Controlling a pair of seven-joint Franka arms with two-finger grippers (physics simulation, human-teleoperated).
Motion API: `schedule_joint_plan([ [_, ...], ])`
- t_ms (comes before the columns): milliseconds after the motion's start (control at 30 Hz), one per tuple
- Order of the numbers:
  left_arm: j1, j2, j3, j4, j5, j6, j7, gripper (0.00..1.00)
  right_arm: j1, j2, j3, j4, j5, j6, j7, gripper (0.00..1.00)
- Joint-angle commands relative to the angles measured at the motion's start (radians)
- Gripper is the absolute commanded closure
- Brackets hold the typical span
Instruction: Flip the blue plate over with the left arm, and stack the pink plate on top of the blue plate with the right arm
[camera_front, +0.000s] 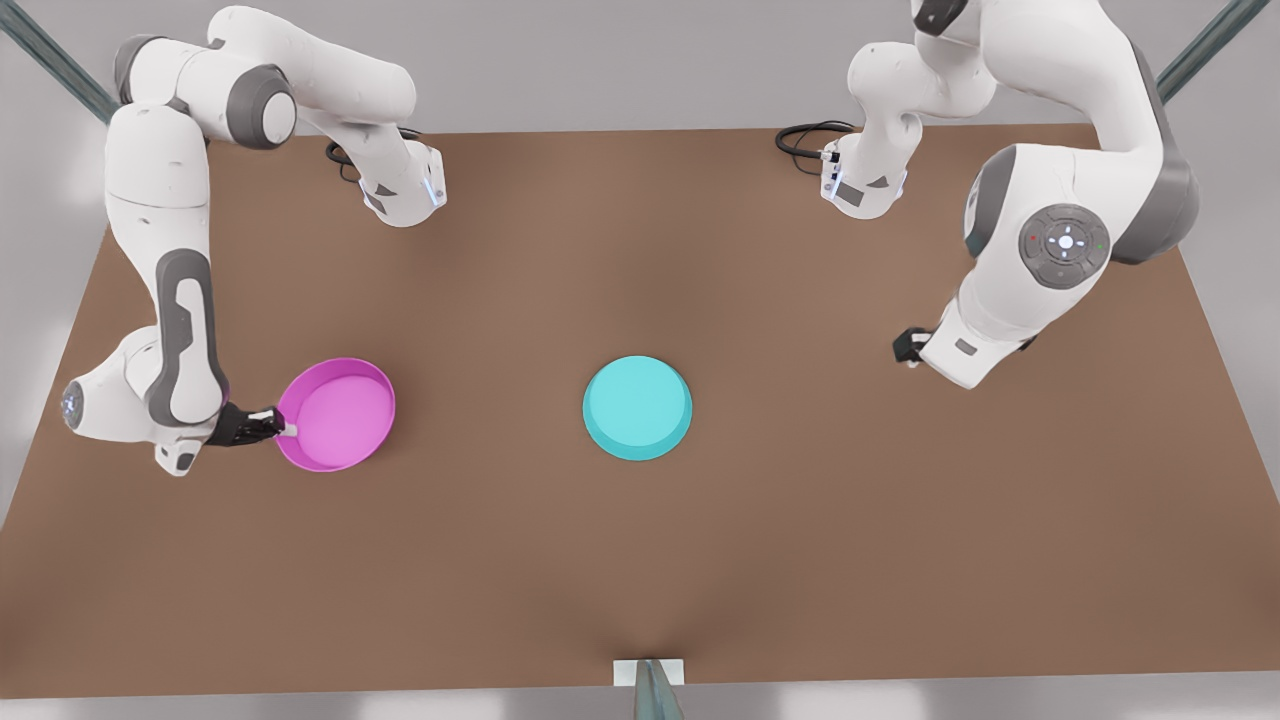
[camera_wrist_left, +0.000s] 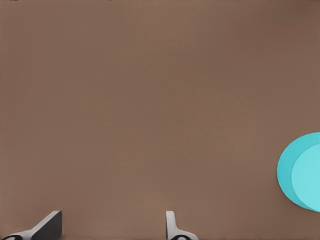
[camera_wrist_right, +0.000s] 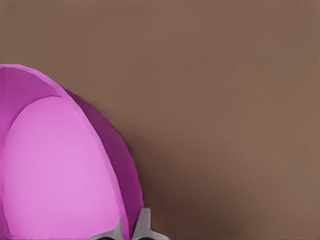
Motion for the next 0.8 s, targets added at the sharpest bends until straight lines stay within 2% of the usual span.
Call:
schedule_joint_plan([
  [0, 0.004, 0.002, 0.006, 0.0, -0.006, 0.0, 0.0, 0.0, 0.007, -0.002, 0.0, -0.005, 0.007, 0.002, 0.004, 0.79],
  [233, 0.007, 0.028, 0.056, 0.002, -0.01, 0.041, 0.017, 0.0, 0.286, -0.02, -0.007, -0.039, 0.157, 0.03, 0.203, 0.79],
  [467, 0.008, 0.03, 0.058, 0.002, -0.007, 0.043, 0.017, 0.0, 0.524, -0.026, -0.052, -0.036, 0.236, 0.07, 0.366, 0.79],
  [500, 0.008, 0.03, 0.069, 0.002, -0.009, 0.043, 0.017, 0.0, 0.561, -0.026, -0.06, -0.034, 0.251, 0.079, 0.407, 0.79],
  [567, 0.008, 0.03, 0.072, 0.002, -0.009, 0.049, 0.018, 0.0, 0.687, -0.019, -0.133, -0.034, 0.309, 0.103, 0.441, 0.79],
  [733, 0.008, 0.03, 0.081, 0.002, -0.01, 0.049, 0.021, 0.0, 0.843, -0.019, -0.165, -0.045, 0.341, 0.162, 0.564, 0.79],
  [767, 0.01, 0.03, 0.081, 0.002, -0.01, 0.049, 0.021, 0.0, 0.874, -0.023, -0.164, -0.074, 0.357, 0.22, 0.568, 0.79],
])
